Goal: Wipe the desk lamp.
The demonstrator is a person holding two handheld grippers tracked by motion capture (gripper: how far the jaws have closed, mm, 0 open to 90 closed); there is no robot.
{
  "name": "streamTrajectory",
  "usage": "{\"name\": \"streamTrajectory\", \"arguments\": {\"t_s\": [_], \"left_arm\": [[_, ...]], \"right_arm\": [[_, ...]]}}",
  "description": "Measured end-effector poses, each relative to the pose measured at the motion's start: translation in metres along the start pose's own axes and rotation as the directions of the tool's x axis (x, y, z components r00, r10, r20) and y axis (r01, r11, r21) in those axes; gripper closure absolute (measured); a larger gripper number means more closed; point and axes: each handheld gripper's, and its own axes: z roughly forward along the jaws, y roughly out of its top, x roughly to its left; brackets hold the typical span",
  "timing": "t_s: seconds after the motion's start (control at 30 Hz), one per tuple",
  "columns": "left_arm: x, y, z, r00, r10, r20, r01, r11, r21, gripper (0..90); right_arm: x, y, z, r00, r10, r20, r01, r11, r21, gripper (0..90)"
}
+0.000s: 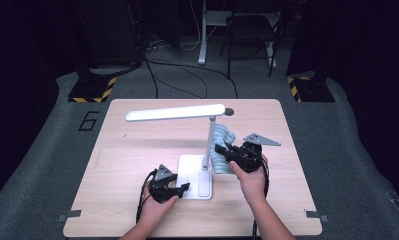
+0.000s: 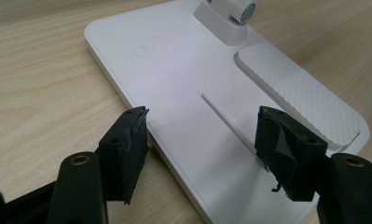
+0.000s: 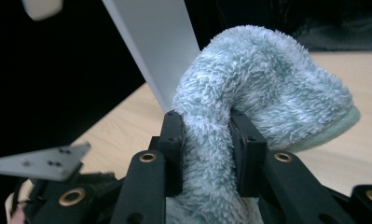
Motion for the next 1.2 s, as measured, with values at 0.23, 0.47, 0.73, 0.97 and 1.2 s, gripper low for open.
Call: {"name": "streamTrajectory", "arguments": {"t_s": [0.23,0.47,0.73,0.97,1.2], "left_arm": [[0.0,0.0,0.0,1.0,0.0,-0.001,0.0,1.0,-0.002,34.6],[0.0,0.0,0.0,1.0,0.0,0.0,0.0,1.0,0.0,34.6],[0.0,0.0,0.0,1.0,-0.002,0.001,0.002,1.0,-0.001,34.6],[0.0,0.0,0.0,1.0,0.0,0.001,0.0,1.0,0.0,34.6],[0.0,0.0,0.0,1.0,-0.002,0.002,0.002,1.0,-0.001,34.6]], "right_arm": [[0.006,0.009,-0.004,0.9977,-0.068,0.007,0.068,0.997,-0.021,69.6],[-0.004,-0.008,0.008,0.9982,-0.057,0.017,0.057,0.998,0.04,69.4],[-0.013,-0.031,0.022,0.9981,-0.05,0.036,0.044,0.989,0.142,69.3],[-0.01,-0.026,0.021,0.9974,-0.059,0.042,0.052,0.985,0.162,69.4],[0.003,0.001,0.006,0.9941,-0.104,0.031,0.101,0.991,0.083,69.6]]}}
